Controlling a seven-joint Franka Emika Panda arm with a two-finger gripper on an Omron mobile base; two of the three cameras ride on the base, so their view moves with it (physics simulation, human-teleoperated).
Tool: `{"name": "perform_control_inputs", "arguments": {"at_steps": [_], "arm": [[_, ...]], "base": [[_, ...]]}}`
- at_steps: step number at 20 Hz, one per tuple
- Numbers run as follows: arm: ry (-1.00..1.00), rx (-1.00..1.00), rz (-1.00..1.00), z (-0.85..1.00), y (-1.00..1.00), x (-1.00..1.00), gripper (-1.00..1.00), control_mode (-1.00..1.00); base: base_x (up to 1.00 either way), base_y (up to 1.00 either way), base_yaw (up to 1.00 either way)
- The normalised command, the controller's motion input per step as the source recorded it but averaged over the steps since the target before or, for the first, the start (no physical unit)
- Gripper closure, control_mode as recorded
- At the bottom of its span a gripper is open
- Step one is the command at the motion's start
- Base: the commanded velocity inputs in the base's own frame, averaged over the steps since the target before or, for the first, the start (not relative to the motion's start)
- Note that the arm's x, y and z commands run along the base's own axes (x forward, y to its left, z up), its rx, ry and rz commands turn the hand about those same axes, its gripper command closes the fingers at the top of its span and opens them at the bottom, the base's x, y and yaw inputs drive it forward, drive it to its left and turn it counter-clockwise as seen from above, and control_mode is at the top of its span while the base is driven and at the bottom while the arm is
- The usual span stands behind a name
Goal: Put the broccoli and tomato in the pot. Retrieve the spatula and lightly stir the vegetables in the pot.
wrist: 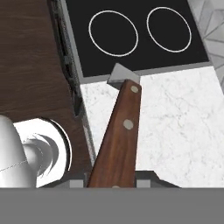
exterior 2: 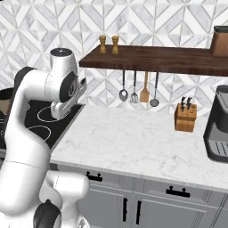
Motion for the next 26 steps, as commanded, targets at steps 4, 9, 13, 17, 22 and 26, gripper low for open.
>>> {"name": "perform_control_inputs", "arguments": {"at_steps": [4,9,13,17,22,26], "arm": [[0.01,-0.03,-0.27,0.00,0.16,-0.79,1.00,-1.00],[0.06,-0.01,-0.13,0.00,0.02,-0.28,1.00,1.00],[0.00,0.00,0.00,0.00,0.00,0.00,1.00,1.00],[0.00,0.00,0.00,0.00,0.00,0.00,1.00,1.00],[0.00,0.00,0.00,0.00,0.00,0.00,1.00,1.00],[0.00,0.00,0.00,0.00,0.00,0.00,1.00,1.00]], "base": [[0.00,0.00,0.00],[-0.20,0.03,-0.06],[-0.43,0.87,-0.14],[-0.10,1.00,-0.18],[-0.01,1.00,-0.18],[0.00,1.00,-0.13]]}}
